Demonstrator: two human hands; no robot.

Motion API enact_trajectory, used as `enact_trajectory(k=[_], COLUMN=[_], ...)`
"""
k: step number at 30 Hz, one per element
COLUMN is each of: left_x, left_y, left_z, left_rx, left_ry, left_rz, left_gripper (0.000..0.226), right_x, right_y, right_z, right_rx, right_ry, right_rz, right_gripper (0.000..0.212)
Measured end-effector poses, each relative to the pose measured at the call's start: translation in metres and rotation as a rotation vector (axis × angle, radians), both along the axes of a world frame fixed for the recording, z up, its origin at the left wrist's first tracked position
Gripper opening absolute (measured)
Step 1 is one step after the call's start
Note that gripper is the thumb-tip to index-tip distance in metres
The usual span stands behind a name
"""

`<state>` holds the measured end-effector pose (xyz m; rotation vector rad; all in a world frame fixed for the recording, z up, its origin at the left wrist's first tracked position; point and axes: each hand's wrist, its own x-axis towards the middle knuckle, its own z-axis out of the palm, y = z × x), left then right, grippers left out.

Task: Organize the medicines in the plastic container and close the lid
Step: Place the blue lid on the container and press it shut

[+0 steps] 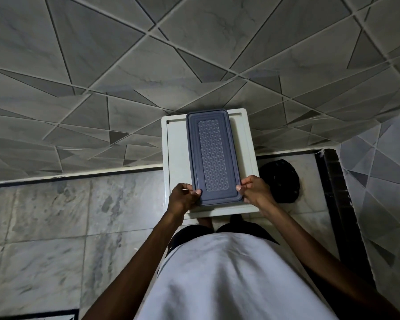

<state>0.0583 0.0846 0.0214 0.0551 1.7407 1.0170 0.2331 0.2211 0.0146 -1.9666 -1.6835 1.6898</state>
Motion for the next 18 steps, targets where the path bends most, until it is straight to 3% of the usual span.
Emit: enact_trajectory(k=[6,13,18], left_x=[0.013,0.022,0.022], left_y=[-0.004,0.003,-0.002], left_z=[-0.006,-0.002,-0.005], left_rx=[-0.096,-0.087,-0.063], left_ry=[0.095,0.232,0.319], left_rz=[-0.109,-0.105,-0.148], left_gripper=[0.061,0.067,0.069], right_x=[0.009,0.001,0.005], right_y=[-0.017,-0.025,-0.026], right_z=[0.001,-0.007,-0.012], right_rx=[-0.089,0.04,0.118], right_ry=[0.127,0.02,-0.065], right_rz=[-0.136,-0.142,0.006], right_gripper=[0.027,0.024,0.03])
